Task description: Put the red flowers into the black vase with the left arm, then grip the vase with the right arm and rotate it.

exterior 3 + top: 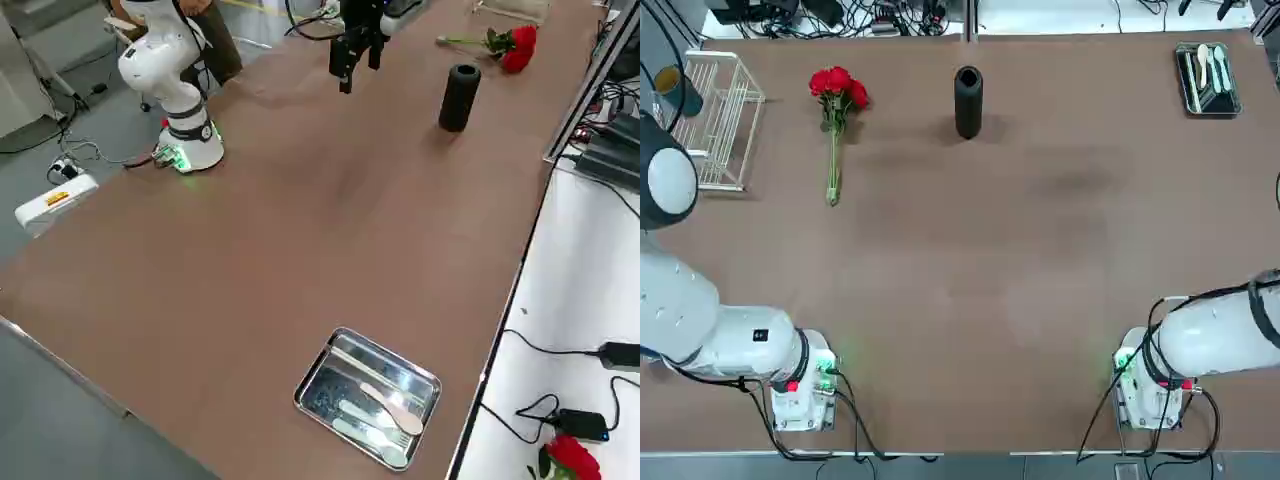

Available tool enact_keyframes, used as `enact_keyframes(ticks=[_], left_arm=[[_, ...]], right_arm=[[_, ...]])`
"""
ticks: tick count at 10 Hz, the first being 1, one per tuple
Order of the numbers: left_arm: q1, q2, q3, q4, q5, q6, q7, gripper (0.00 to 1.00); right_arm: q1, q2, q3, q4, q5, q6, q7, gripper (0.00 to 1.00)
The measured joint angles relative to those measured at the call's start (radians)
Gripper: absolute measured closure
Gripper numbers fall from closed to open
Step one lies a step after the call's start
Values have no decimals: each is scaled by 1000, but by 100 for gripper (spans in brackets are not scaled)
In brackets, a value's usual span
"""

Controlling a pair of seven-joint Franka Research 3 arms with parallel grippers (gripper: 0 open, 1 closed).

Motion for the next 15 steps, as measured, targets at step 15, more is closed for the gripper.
enact_keyframes(ticks=[15], left_arm=[[5, 81, -11, -558, 0, 659, -192, 2]], right_arm=[[-80, 16, 0, 2, -3, 20, -17, 0]])
